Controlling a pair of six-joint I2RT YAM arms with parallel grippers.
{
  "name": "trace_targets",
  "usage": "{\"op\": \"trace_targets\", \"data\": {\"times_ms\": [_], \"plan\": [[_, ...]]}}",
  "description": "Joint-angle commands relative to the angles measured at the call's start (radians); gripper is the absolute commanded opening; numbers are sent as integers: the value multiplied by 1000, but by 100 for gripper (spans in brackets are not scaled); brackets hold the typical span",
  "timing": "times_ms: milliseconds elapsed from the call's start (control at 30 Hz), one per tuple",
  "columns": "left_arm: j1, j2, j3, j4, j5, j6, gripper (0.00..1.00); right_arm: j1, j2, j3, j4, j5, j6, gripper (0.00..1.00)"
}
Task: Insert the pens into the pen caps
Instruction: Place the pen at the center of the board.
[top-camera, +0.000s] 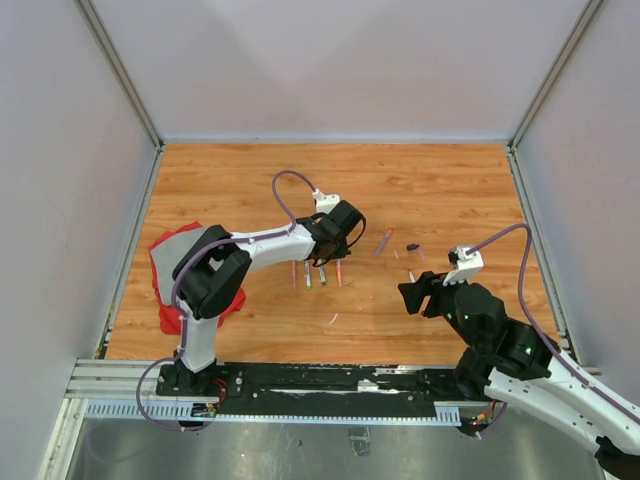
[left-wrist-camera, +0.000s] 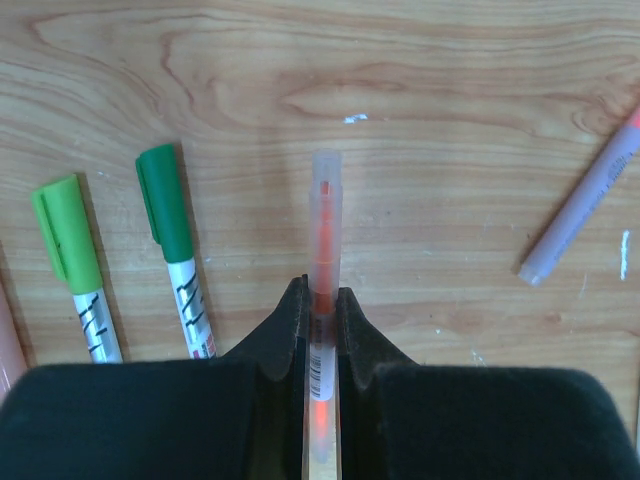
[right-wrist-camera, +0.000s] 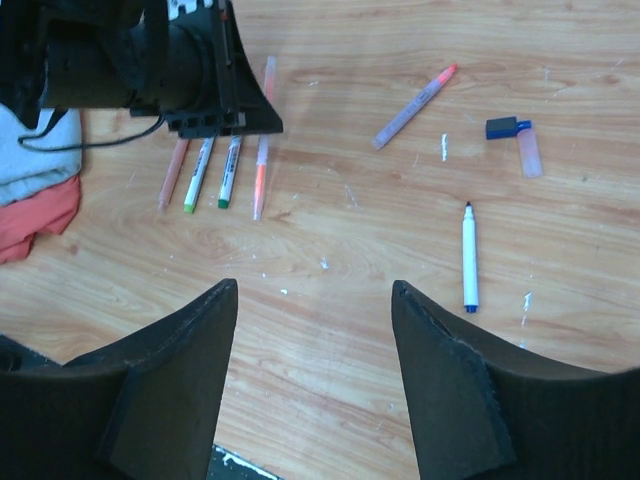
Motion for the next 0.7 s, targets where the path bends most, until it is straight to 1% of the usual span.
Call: {"op": "trace_targets", "data": {"times_ms": [0, 100, 367, 667], "plan": [[7, 45, 93, -146, -55, -27, 1, -13, -45, -36, -43, -54, 25, 64], [17, 62, 95, -162, -45, -29, 3, -12, -61, -44, -54, -60, 25, 64], [26, 55, 41, -159, -52, -51, 9, -12, -74, -45, -67, -58, 24, 64], [35, 83, 35, -139, -44, -53, 22, -12, -71, -46, -71, -63, 27, 64]]}}
